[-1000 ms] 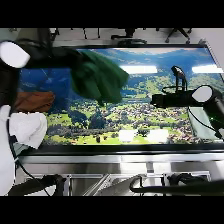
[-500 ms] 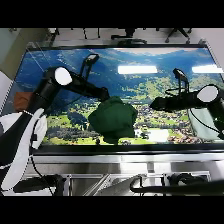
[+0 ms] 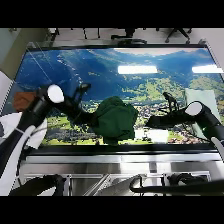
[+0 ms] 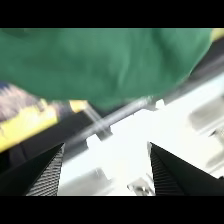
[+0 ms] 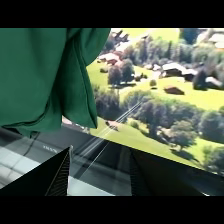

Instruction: Fold the shirts.

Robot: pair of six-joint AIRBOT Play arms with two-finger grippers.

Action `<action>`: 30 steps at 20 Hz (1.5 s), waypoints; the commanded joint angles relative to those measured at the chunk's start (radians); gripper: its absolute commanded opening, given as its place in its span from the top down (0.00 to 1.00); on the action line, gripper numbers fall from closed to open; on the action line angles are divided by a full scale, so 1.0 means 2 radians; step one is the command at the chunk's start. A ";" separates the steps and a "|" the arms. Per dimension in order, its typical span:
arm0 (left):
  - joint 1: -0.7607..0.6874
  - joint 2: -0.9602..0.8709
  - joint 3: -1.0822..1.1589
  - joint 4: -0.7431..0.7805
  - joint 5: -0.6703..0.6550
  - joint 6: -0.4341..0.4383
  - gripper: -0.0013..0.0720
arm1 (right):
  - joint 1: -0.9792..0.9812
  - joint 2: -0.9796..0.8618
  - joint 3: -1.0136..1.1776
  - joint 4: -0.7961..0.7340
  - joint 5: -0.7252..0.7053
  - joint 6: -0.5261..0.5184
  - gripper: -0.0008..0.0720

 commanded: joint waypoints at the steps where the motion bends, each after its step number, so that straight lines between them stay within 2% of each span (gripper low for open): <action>1: -0.072 0.053 -0.170 -0.002 0.150 -0.032 0.20 | 0.001 -0.018 -0.030 0.054 -0.022 -0.053 0.43; 4: -0.125 0.044 -0.235 -0.050 0.287 -0.040 0.20 | 0.019 -0.057 -0.030 0.084 -0.038 -0.081 0.43; 6: -0.135 0.012 -0.240 -0.076 0.344 -0.040 0.20 | 0.039 -0.087 -0.030 0.097 -0.053 -0.095 0.43; 9: -0.132 -0.047 -0.205 -0.083 0.350 -0.038 0.20 | 0.058 -0.121 -0.030 0.098 -0.069 -0.106 0.43; 13: -0.119 -0.104 -0.165 -0.073 0.307 -0.029 0.21 | 0.062 -0.154 -0.030 0.117 -0.069 -0.128 0.43; 14: -0.115 -0.111 -0.159 -0.073 0.300 -0.025 0.46 | 0.062 -0.158 -0.030 0.132 -0.069 -0.145 0.43; 15: -0.112 -0.114 -0.155 -0.073 0.296 -0.015 0.66 | 0.062 -0.163 -0.029 0.153 -0.070 -0.164 0.48; 16: -0.109 -0.114 -0.151 -0.073 0.295 -0.009 0.78 | 0.062 -0.168 -0.028 0.175 -0.071 -0.180 0.55; 17: -0.103 -0.114 -0.144 -0.073 0.290 -0.004 0.95 | 0.062 -0.172 -0.027 0.195 -0.072 -0.191 0.57; 18: -0.099 -0.114 -0.135 -0.073 0.282 0.004 0.96 | 0.062 -0.175 -0.027 0.217 -0.071 -0.205 0.72; 19: -0.095 -0.114 -0.124 -0.073 0.271 0.008 0.96 | 0.062 -0.175 -0.026 0.238 -0.071 -0.219 0.95; 21: -0.088 -0.102 -0.102 -0.071 0.255 0.011 0.96 | 0.060 -0.174 -0.011 0.248 -0.060 -0.225 0.96; 25: -0.062 -0.016 -0.039 -0.039 0.220 0.011 0.96 | 0.021 -0.140 0.079 0.249 0.024 -0.229 0.96; 30: 0.007 0.120 0.121 -0.035 0.199 0.011 0.97 | -0.046 -0.053 0.291 0.286 0.070 -0.223 0.96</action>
